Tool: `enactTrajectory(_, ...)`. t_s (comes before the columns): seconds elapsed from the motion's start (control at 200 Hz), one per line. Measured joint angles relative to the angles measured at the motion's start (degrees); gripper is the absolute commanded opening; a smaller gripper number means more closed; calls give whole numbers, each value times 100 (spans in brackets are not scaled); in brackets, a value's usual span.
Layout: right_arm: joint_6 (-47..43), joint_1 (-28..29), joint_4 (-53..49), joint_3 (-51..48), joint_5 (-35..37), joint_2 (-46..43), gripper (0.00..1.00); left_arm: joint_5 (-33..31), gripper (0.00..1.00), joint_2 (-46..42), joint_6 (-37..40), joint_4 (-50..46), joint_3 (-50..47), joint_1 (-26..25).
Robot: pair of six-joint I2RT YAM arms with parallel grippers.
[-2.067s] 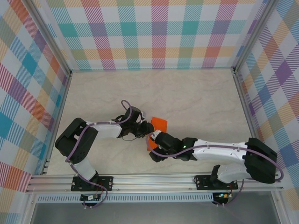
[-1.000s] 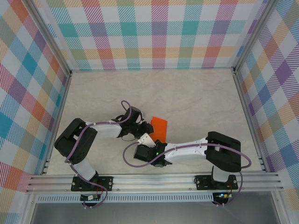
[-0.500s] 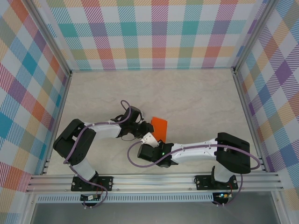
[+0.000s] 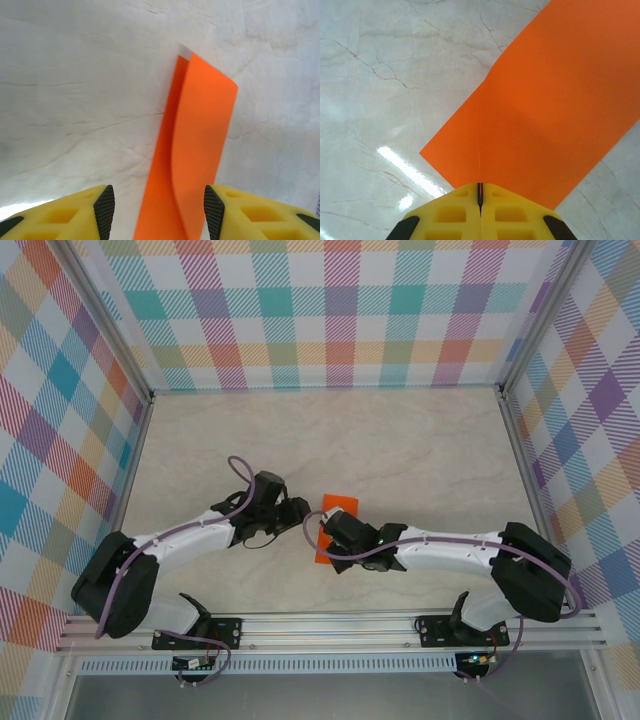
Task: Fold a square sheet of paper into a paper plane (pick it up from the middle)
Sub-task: Fold the triangle a second time at the center of the table.
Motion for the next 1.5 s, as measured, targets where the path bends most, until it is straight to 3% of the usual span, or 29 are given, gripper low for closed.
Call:
enactTrajectory(0.18,-129,-667,251,-175,-1172,-179,1,-181,48,-487,-46,-105,-393,0)
enactTrajectory(0.37,-323,-1235,389,-245,-2223,-153,2,210,45,-664,70,-72,-629,-11)
enactTrajectory(0.675,-555,-1941,452,-278,-3191,26,4,656,44,-625,247,98,-649,-127)
enactTrajectory(0.94,-654,-2374,361,-313,-3394,96,5,791,41,-83,369,181,-452,-334)
enactTrajectory(1.5,-896,-2415,236,-175,-3093,715,6,756,39,450,431,175,-92,-538)
